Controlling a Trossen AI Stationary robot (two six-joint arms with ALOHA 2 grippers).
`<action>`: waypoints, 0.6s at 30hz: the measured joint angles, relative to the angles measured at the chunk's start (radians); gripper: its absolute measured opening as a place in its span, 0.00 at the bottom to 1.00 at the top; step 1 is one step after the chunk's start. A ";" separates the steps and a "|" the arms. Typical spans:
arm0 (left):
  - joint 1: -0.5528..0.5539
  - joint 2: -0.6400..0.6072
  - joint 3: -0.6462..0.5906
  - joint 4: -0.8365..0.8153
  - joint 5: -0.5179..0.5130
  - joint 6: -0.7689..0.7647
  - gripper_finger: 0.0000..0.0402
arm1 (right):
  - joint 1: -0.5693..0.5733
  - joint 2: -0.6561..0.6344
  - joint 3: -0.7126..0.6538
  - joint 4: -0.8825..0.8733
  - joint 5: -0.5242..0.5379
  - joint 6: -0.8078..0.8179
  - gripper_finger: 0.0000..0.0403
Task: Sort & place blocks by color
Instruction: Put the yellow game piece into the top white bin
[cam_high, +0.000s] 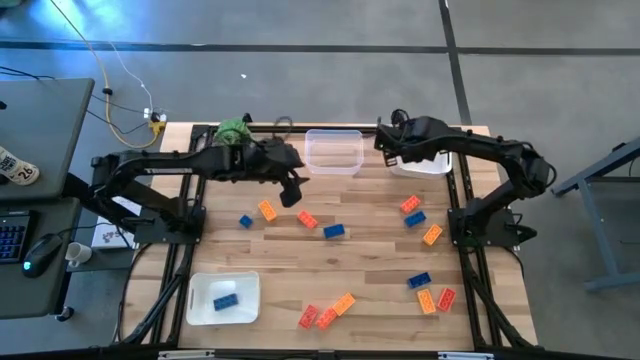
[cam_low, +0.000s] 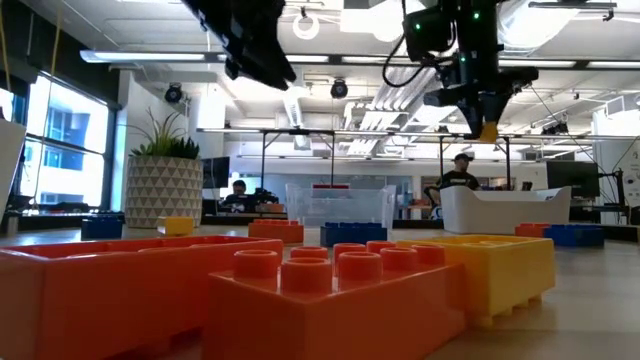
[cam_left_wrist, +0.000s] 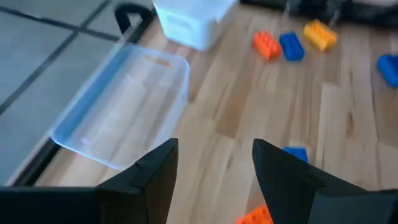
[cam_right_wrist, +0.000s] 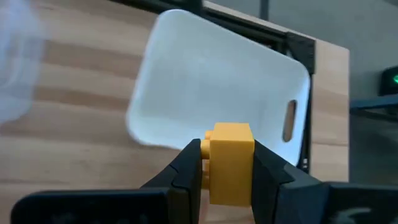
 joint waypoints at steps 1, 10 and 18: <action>-0.006 0.018 0.000 0.001 -0.001 0.000 0.48 | -0.020 0.002 -0.002 0.000 0.001 -0.017 0.18; -0.017 0.182 0.000 0.043 0.009 0.034 0.48 | -0.187 0.007 -0.123 0.168 -0.089 -0.191 0.18; -0.017 0.301 0.000 0.058 0.021 0.118 0.48 | -0.310 0.008 -0.223 0.350 -0.198 -0.315 0.18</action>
